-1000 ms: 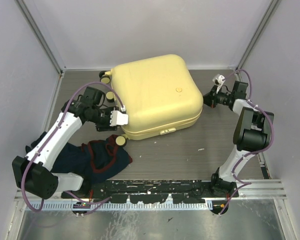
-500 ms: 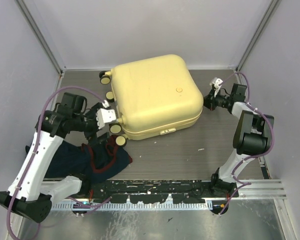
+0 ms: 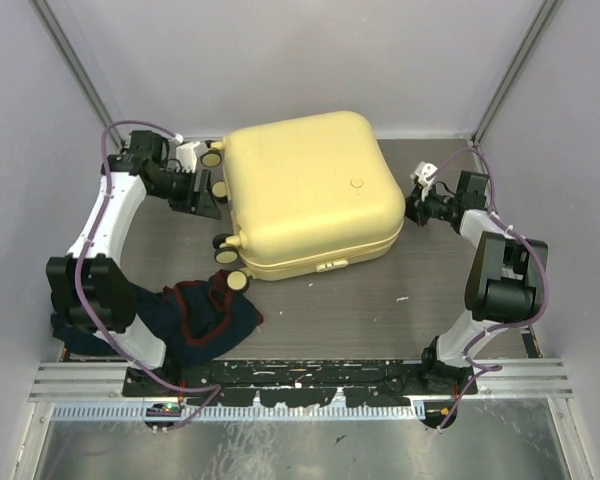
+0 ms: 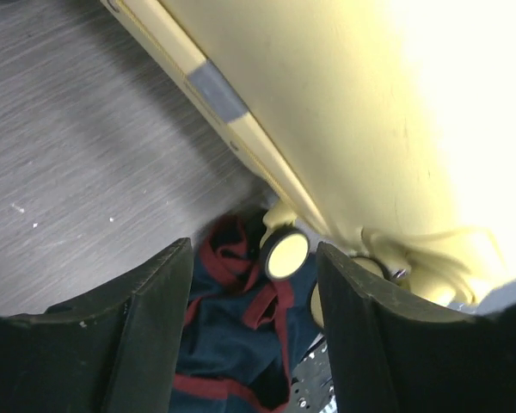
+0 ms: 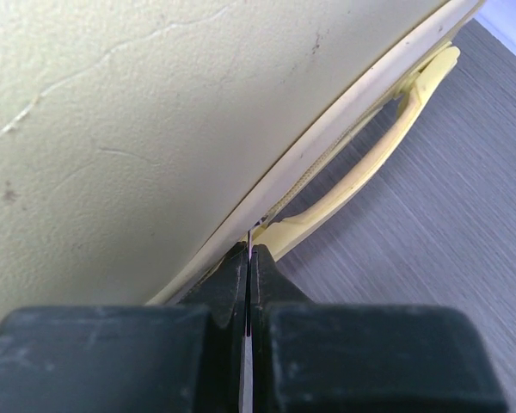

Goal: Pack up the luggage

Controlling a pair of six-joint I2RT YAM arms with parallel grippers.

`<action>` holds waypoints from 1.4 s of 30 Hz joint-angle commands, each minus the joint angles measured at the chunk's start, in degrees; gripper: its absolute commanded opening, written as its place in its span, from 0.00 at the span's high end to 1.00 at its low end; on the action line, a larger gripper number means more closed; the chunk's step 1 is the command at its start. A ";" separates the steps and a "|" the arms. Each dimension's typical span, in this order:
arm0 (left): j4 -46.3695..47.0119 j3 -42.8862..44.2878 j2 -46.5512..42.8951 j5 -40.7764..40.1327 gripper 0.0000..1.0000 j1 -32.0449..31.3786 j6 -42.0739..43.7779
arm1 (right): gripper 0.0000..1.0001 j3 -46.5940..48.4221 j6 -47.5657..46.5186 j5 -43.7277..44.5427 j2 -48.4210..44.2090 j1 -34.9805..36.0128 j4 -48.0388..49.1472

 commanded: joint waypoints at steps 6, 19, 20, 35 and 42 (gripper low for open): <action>7.83 9.35 9.25 3.58 0.47 -5.44 -4.05 | 0.99 -8.81 1.52 -4.77 -9.91 3.63 -5.89; 10.18 21.05 24.54 3.02 0.60 -15.24 -2.11 | 1.00 -18.14 1.78 -4.81 -23.47 3.62 -12.66; 10.31 22.43 25.51 2.96 0.60 -15.38 -2.21 | 0.99 -19.17 1.73 -4.83 -24.33 3.63 -12.98; 8.47 24.89 12.51 -2.58 0.18 0.08 -18.41 | 0.99 -27.04 12.15 -3.79 -32.61 3.71 -6.02; 18.31 1.56 -6.65 -2.20 0.07 9.49 -35.56 | 0.99 -29.22 16.55 -2.94 -34.33 4.99 -2.33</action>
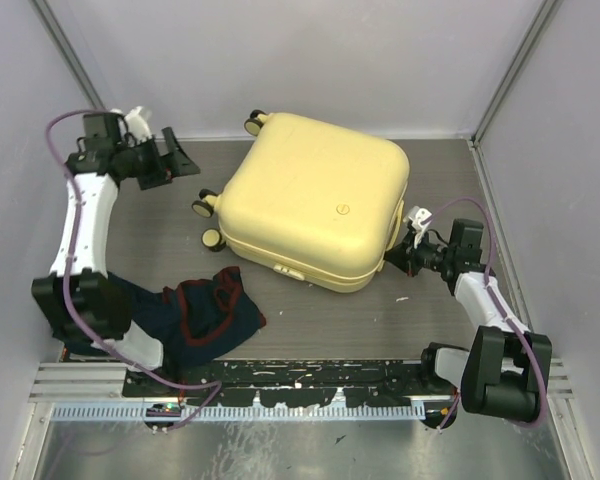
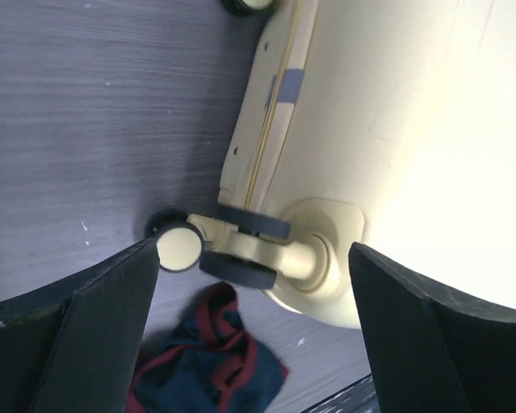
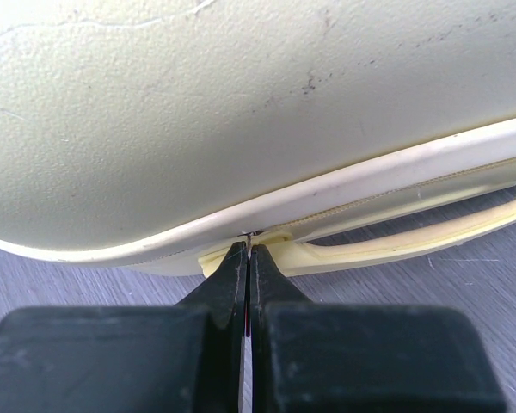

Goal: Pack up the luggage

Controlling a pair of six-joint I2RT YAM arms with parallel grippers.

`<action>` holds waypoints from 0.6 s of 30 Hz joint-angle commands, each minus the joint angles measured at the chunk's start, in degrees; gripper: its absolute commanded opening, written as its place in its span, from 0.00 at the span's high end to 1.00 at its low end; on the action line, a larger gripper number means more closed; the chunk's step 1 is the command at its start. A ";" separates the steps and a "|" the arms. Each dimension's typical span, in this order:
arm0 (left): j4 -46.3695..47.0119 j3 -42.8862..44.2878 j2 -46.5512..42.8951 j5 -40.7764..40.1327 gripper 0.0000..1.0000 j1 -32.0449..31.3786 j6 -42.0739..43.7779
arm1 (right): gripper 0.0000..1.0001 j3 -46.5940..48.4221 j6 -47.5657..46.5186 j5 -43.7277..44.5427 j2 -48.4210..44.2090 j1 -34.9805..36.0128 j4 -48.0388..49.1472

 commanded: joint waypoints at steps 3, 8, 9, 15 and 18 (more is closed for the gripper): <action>5.38 -12.90 -13.70 -1.66 0.06 5.11 -18.57 | 0.99 -1.87 5.95 -3.53 -2.65 3.81 3.08; 9.50 -20.53 -18.32 -3.21 0.04 5.16 -29.20 | 0.99 -2.67 9.83 -2.07 -3.27 6.45 6.54; 11.37 -21.73 -18.66 -3.41 0.02 5.11 -31.40 | 0.99 -2.86 10.72 -1.65 -3.48 7.12 7.31; 16.77 -21.39 -13.65 -5.18 0.00 4.23 -39.62 | 1.00 -5.12 16.46 2.24 -5.78 11.84 12.91; 18.20 -19.23 -10.18 -6.28 0.00 2.75 -41.06 | 0.99 -5.83 18.86 3.95 -6.88 13.62 14.50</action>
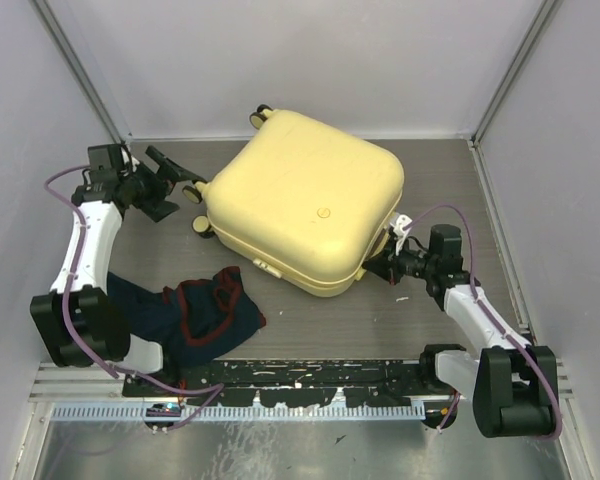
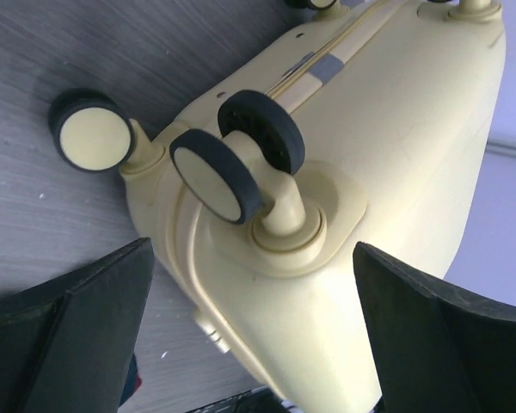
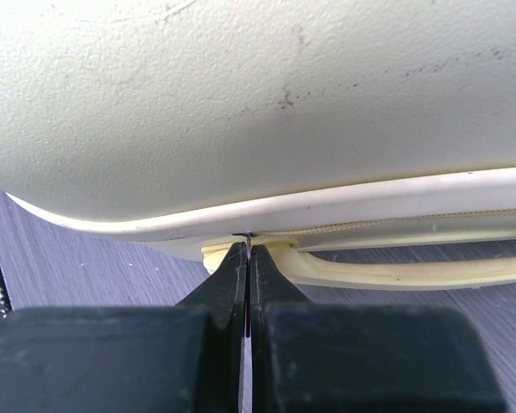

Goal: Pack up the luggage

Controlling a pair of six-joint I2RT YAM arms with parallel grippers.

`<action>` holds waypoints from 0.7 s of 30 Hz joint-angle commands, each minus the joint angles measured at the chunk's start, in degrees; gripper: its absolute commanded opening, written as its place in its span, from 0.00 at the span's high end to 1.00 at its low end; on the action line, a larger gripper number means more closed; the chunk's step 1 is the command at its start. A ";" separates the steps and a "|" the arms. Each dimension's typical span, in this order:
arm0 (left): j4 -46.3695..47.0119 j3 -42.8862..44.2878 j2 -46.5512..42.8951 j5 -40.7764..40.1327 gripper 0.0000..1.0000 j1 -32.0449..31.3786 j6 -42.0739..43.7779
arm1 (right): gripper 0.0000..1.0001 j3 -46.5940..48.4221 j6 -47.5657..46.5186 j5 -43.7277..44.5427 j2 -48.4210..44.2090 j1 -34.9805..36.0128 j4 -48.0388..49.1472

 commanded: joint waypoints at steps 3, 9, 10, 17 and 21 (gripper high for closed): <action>8.85 5.02 6.57 -2.99 0.02 -3.93 -6.58 | 0.99 -1.31 7.20 1.88 -2.50 4.92 7.29; 11.36 11.92 14.44 -3.61 0.12 -4.90 -6.40 | 0.99 -1.63 9.27 4.60 -2.16 7.79 9.76; 11.50 12.90 15.45 -3.42 0.16 -4.90 -6.53 | 0.99 -1.62 9.65 4.93 -1.99 8.08 10.22; 12.45 14.81 19.77 -2.69 0.40 -5.06 -7.65 | 0.99 -1.58 12.89 8.58 -1.13 9.92 14.23; 12.24 15.44 20.53 -2.39 0.63 -4.88 -6.26 | 0.99 -1.39 12.94 11.86 -1.76 9.94 14.71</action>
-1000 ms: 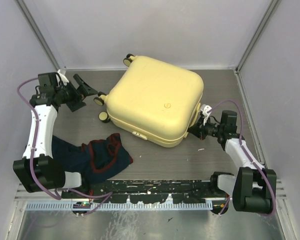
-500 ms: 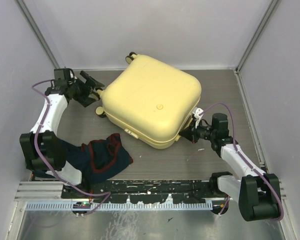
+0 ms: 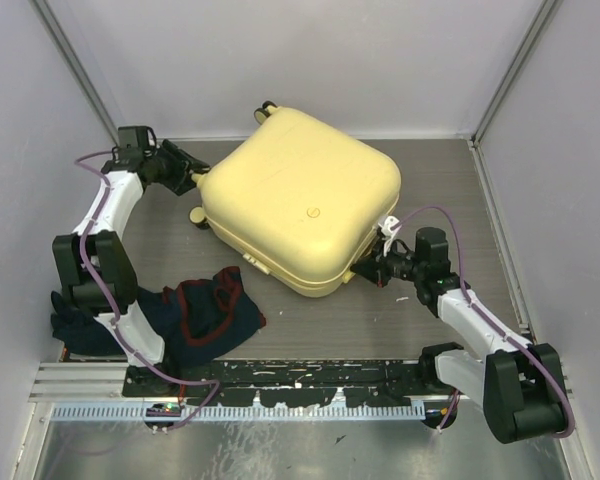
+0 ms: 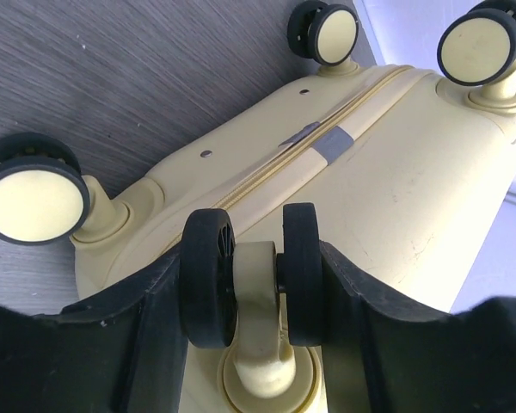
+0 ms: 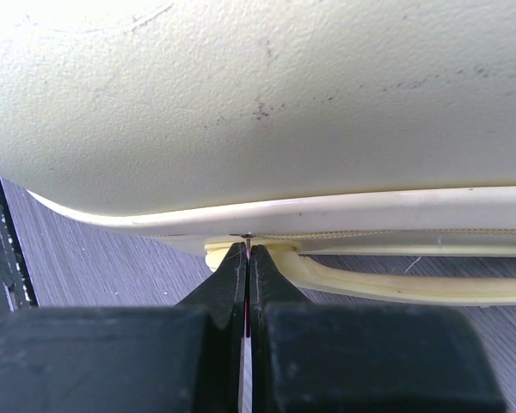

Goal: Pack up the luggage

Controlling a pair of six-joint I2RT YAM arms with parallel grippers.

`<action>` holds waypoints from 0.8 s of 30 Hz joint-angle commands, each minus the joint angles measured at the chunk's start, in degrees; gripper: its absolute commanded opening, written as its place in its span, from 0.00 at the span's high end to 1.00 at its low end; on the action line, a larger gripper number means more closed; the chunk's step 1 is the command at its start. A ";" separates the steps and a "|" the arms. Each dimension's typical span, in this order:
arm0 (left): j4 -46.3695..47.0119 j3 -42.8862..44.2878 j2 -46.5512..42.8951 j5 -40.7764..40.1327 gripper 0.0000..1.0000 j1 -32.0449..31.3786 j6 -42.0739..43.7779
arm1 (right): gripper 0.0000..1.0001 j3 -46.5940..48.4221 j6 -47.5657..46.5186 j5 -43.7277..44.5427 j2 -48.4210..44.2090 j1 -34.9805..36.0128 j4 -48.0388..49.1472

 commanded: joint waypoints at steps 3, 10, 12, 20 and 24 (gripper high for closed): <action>2.17 5.31 0.84 1.19 0.85 0.07 3.98 | 1.00 1.54 0.38 7.07 -0.95 0.36 6.60; -4.11 8.90 3.90 0.00 1.00 1.68 10.89 | 0.99 6.40 -5.99 1.12 2.10 -10.86 0.49; -5.78 10.13 5.16 -0.04 1.00 1.81 13.46 | 0.99 8.58 -8.83 -0.57 3.83 -13.86 -1.17; -7.67 15.55 9.61 0.38 1.00 1.80 19.57 | 0.99 14.40 -10.58 -2.90 11.76 -19.01 0.30; -9.63 20.57 13.60 2.48 1.00 1.05 23.28 | 0.99 12.49 -8.41 -3.77 11.41 -17.19 2.14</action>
